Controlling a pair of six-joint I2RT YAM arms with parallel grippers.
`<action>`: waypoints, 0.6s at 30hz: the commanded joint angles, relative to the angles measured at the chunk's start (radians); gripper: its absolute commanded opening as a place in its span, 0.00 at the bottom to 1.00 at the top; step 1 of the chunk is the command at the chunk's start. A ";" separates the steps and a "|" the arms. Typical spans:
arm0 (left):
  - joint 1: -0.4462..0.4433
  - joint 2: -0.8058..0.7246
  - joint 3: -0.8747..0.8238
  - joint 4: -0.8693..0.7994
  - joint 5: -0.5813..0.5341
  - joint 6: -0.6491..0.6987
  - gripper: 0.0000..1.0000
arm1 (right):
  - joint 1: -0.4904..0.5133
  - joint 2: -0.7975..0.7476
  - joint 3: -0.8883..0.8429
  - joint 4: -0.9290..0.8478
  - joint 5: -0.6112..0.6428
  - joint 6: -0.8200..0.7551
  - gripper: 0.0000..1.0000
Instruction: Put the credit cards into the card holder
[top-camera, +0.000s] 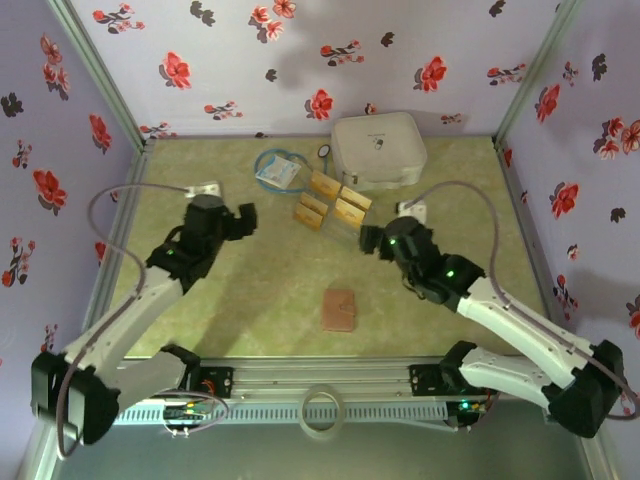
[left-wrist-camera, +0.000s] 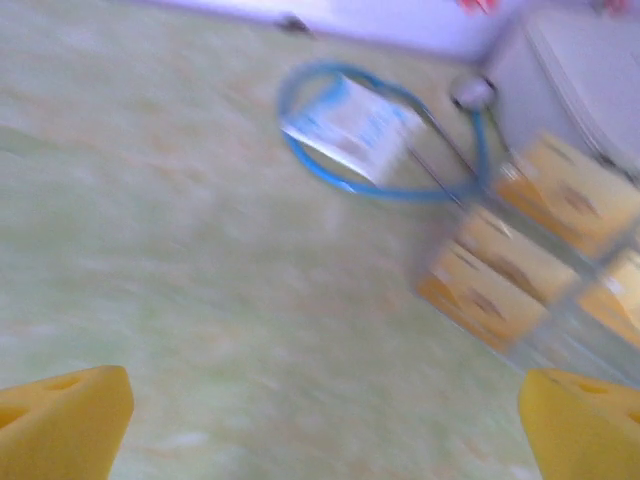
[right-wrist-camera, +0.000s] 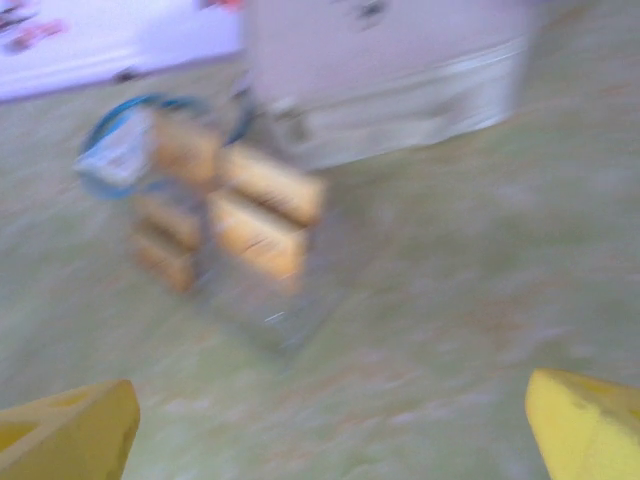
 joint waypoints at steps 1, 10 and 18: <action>0.108 -0.091 -0.145 0.106 -0.084 0.150 1.00 | -0.157 -0.049 -0.039 -0.072 0.150 -0.109 0.99; 0.301 0.072 -0.392 0.580 -0.083 0.339 1.00 | -0.474 0.047 -0.258 0.324 0.217 -0.230 0.99; 0.356 0.339 -0.417 0.950 0.037 0.445 1.00 | -0.551 0.309 -0.423 0.912 0.156 -0.331 0.99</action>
